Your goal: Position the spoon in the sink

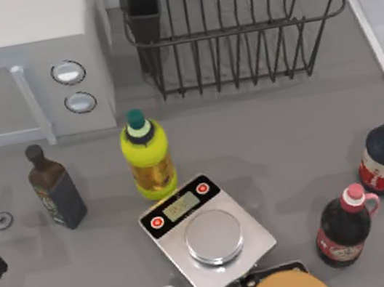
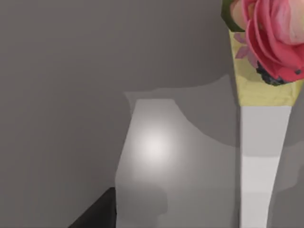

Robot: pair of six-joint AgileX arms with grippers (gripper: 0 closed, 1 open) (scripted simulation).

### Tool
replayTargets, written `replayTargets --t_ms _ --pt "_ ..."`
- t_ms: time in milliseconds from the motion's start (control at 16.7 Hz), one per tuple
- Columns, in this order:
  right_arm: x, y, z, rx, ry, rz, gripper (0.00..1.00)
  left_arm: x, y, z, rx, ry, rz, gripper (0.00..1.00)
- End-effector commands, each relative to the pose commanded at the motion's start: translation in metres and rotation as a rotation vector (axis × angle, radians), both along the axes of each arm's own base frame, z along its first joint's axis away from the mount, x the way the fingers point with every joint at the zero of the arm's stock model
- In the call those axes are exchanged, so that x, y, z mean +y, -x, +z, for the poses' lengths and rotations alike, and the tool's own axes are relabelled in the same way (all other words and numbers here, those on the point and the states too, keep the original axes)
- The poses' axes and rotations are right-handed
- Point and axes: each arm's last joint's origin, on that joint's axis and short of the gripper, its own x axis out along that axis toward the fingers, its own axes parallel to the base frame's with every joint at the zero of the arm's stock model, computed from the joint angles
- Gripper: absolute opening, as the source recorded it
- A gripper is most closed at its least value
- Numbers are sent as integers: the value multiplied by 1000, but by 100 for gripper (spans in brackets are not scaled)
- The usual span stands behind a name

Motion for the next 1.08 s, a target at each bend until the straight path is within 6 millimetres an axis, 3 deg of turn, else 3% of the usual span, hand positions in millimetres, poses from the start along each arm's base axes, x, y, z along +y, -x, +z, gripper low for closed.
replayTargets --t_ms 300,1080 --pt "1 1 -4 3 -1 0 100 0 0 0 0 0 0 100" --pt "1 1 -4 3 -1 0 2 0 0 0 0 0 0 100"
